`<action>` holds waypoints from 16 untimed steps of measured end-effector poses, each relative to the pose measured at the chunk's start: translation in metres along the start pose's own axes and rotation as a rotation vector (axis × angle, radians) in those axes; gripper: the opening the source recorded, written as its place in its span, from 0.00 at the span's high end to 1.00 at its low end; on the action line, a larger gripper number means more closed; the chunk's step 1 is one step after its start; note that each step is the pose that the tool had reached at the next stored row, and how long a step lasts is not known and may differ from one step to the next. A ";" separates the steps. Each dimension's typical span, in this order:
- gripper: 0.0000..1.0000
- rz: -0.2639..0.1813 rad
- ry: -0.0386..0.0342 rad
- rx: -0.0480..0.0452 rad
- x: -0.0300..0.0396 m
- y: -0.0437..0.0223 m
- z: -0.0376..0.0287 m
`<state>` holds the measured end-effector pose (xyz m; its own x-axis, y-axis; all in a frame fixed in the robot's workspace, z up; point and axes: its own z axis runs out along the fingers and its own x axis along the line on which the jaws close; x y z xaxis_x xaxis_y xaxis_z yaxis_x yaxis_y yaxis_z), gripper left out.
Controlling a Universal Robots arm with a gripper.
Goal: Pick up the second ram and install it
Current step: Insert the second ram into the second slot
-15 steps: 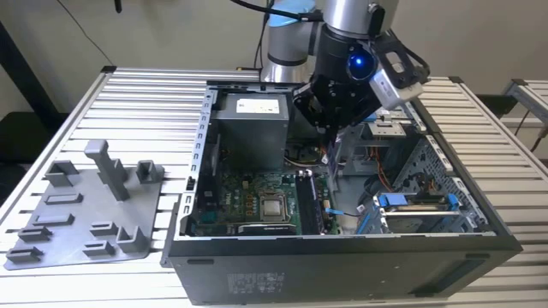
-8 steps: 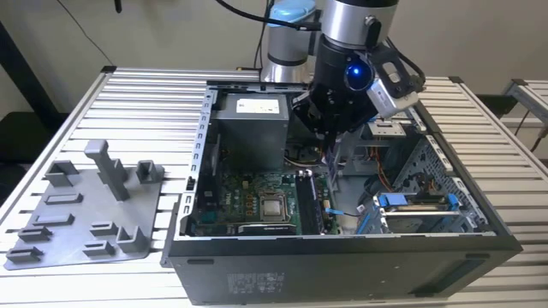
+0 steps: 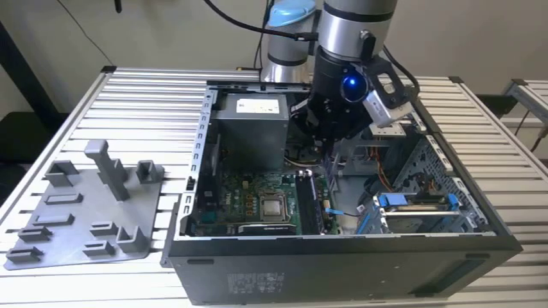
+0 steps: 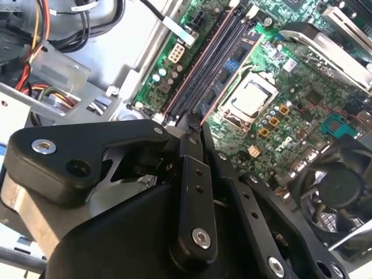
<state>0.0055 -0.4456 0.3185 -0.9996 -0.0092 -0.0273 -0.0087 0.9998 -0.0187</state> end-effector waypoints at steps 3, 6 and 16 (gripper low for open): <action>0.86 0.000 0.0000 0.0035 0.0005 0.0001 0.0054; 0.86 0.000 0.0001 0.0061 0.0010 0.0002 0.0107; 0.86 0.000 0.0000 0.0085 0.0075 0.0003 0.0283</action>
<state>-0.0013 -0.4458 0.2900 -0.9996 -0.0095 -0.0273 -0.0087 0.9996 -0.0272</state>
